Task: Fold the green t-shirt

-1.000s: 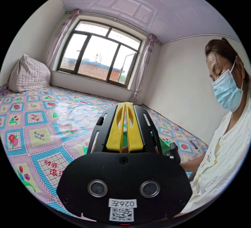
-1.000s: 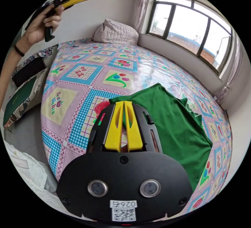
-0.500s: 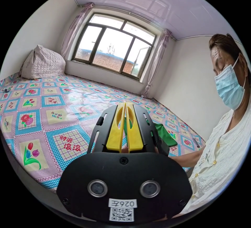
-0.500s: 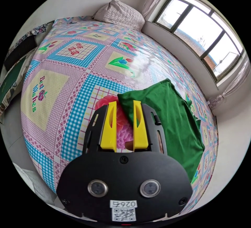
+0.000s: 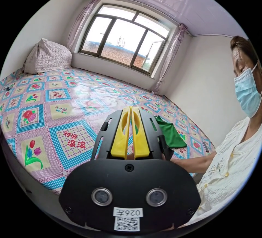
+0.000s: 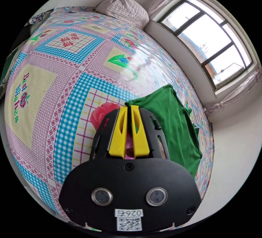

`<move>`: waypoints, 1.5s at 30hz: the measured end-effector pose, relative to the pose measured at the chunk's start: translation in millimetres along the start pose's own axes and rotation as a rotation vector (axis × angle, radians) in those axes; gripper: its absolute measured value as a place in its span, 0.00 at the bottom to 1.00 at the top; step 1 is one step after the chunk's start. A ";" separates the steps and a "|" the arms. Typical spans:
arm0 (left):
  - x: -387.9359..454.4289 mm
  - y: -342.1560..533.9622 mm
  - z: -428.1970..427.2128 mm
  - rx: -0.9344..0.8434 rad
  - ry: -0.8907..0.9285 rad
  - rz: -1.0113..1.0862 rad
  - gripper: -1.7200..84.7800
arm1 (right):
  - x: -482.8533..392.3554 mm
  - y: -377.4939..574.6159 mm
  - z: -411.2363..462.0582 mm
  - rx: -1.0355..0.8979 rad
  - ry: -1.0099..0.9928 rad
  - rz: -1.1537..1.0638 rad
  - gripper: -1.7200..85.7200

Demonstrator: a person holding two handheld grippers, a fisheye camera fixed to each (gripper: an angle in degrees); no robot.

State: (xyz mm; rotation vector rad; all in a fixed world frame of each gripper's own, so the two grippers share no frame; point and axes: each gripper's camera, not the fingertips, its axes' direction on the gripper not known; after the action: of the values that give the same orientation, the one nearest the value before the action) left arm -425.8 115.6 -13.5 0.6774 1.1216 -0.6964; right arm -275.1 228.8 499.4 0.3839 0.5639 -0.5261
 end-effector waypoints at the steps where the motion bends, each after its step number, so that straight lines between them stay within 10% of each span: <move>1: -3.7 -0.9 12.5 -0.032 0.002 0.000 0.01 | 5.7 4.0 -2.9 0.002 -0.034 0.010 0.01; 22: -29.4 74.9 322.8 -0.716 0.081 0.163 0.06 | 77.6 237.4 -149.2 -0.062 -0.406 -0.009 0.01; 37: -117.4 89.9 405.2 -0.999 0.153 0.310 0.18 | 129.4 236.1 -172.2 -0.046 -0.397 0.052 0.01; 45: -200.9 76.3 414.2 -1.093 0.180 0.262 0.05 | 154.0 229.8 -184.9 -0.054 -0.410 0.061 0.01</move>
State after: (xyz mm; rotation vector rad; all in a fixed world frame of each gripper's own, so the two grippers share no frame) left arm -190.9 -129.8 306.4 -0.0676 1.3397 0.2486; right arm -108.6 445.3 309.5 0.2315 0.1697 -0.5120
